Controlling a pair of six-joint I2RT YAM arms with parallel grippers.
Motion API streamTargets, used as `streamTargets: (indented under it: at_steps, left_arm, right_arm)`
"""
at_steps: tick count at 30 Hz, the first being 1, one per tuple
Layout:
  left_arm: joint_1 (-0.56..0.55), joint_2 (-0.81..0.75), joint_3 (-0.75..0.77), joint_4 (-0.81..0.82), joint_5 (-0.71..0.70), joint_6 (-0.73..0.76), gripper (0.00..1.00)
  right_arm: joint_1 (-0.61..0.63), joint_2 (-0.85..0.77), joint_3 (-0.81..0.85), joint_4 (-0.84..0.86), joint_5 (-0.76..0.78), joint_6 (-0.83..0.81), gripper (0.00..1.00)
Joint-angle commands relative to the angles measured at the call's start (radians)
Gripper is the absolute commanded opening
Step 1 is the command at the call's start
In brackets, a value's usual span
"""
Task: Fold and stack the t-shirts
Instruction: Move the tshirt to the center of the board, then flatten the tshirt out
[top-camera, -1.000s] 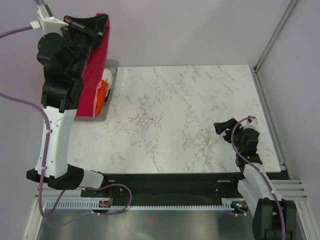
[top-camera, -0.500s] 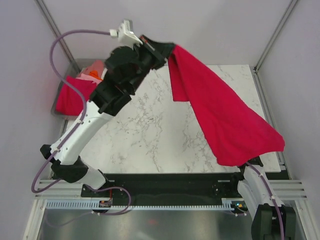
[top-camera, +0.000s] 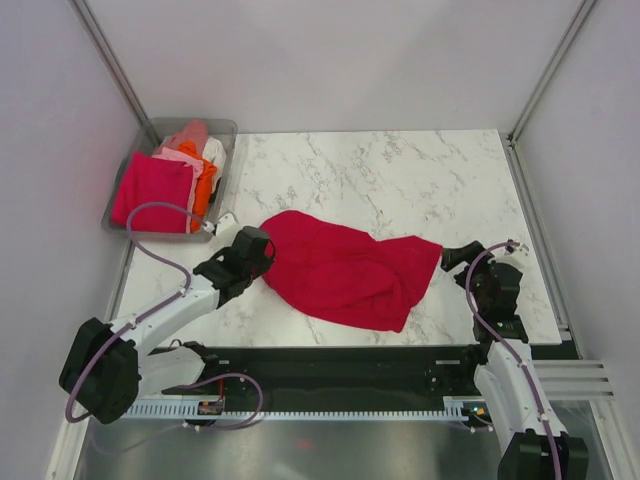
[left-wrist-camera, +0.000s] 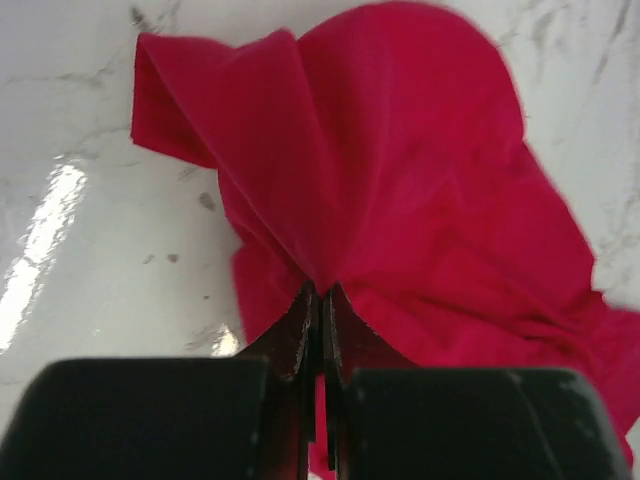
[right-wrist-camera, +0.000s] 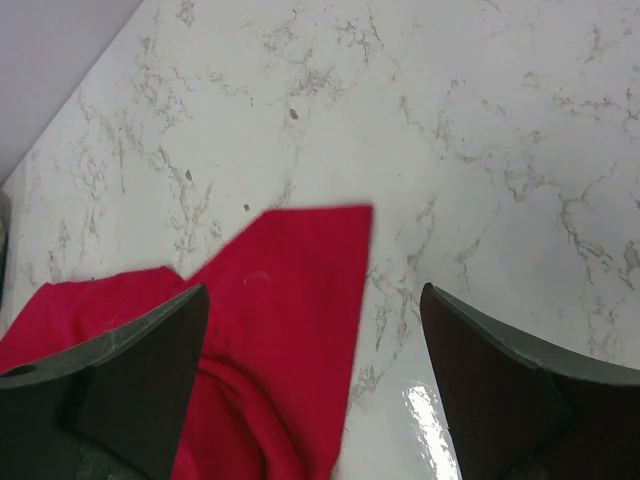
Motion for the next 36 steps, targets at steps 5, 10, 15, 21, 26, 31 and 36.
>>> streamTargets:
  at_steps: [5,10,15,21,26,31,36]
  left_arm:
    - [0.055,-0.052,0.012,0.056,-0.023,0.079,0.02]
    - [0.058,-0.017,0.037,0.035,-0.014,0.162,0.02]
    - [0.058,0.032,0.017,0.041,-0.015,0.137,0.02]
    - [0.058,0.06,0.031,0.041,0.0,0.211,0.02]
    - [0.058,0.011,-0.012,0.058,-0.014,0.26,0.02]
    - [0.058,-0.044,-0.047,0.094,-0.023,0.313,0.02]
    - [0.058,-0.078,-0.101,0.148,-0.009,0.336,0.02]
  right_arm:
    - [0.004,0.105,0.036,0.107,-0.15,-0.064,0.78]
    - [0.059,0.214,0.068,0.141,-0.156,-0.09,0.72]
    - [0.168,0.442,0.184,0.059,0.034,-0.096,0.7]
    - [0.19,0.668,0.326,0.019,0.181,-0.089,0.68]
    - [0.204,0.785,0.45,-0.023,0.273,-0.09,0.6]
    - [0.216,0.903,0.545,-0.038,0.295,-0.09,0.59]
    - [0.245,1.002,0.611,-0.079,0.364,-0.096,0.54]
